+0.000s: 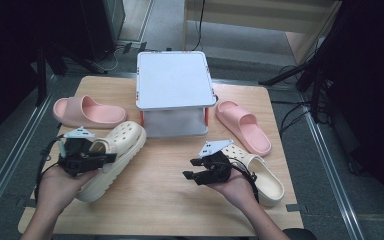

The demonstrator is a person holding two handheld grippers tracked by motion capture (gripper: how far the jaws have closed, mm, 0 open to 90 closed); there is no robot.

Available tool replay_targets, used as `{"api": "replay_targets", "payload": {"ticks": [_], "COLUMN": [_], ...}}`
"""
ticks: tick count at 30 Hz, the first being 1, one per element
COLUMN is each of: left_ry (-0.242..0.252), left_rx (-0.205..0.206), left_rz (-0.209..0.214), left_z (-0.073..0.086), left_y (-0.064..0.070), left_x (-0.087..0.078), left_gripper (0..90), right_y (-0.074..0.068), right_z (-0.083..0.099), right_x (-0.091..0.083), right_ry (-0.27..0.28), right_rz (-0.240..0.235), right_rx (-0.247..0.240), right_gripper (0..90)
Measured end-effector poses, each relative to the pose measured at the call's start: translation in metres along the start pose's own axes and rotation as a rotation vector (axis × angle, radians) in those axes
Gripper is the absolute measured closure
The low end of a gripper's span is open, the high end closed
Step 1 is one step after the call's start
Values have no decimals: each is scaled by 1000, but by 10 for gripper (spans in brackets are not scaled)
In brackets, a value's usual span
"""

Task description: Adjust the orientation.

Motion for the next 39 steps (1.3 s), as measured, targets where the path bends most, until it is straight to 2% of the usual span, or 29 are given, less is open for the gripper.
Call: {"api": "replay_targets", "payload": {"ticks": [3,5,7,8,9,10,12,14,15,16,19,21,28,29,30,31,32,34,35,36,39], "left_ry": [-32,-39,-57,-68,-68,-78,-81,-87,-87,-96,-100,-96,-128,-129,-129,-121,-122,-119,-125,-121,-113], "left_rx": [47,59,91,117,117,140,149,167,167,173,191,194,228,234,234,231,234,253,261,260,266], "left_rz": [30,34,46,55,55,67,72,88,88,104,120,122,145,159,159,179,179,157,164,174,191], "left_z": [-12,-15,-22,-27,-27,-32,-33,-35,-35,-34,-32,-32,-25,-24,-24,-25,-25,-25,-25,-25,-25], "left_y": [17,21,31,42,42,53,57,67,67,75,82,84,89,90,90,91,91,91,91,90,84], "left_x": [15,19,28,37,37,45,49,62,62,71,79,81,89,88,88,86,85,80,76,72,62], "left_gripper": [776,776,776,776,776,775,775,775,775,774,774,769,752,742,726,702,702,681,681,683,704], "right_y": [3,3,5,6,6,6,6,7,7,7,7,7,9,13,13,15,15,15,14,13,11], "right_z": [1,1,3,3,3,5,5,7,7,8,10,10,10,7,7,4,4,-1,-4,-8,-9], "right_x": [-4,-5,-7,-8,-8,-9,-10,-11,-11,-12,-12,-12,-11,-11,-11,-11,-11,-12,-13,-12,-7], "right_ry": [21,22,29,33,33,38,38,41,41,45,47,47,71,89,89,108,108,129,136,123,104], "right_rz": [2,4,9,10,10,14,16,20,20,23,28,29,40,37,37,31,31,15,16,35,48], "right_rx": [18,22,30,34,34,39,40,43,43,47,54,56,74,94,94,124,124,148,150,132,118], "right_gripper": [479,479,481,481,481,482,482,483,483,485,486,488,516,522,522,541,541,578,599,653,703]}}
Point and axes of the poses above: each handheld gripper's, and its own axes: x roughly forward along the jaws, z roughly out of its underside, y roughly to its right, the point moved 7 cm from there along x, roughly forward along the jaws, and after that the axes turned 13 degrees about -y, right-handed, at the moved point
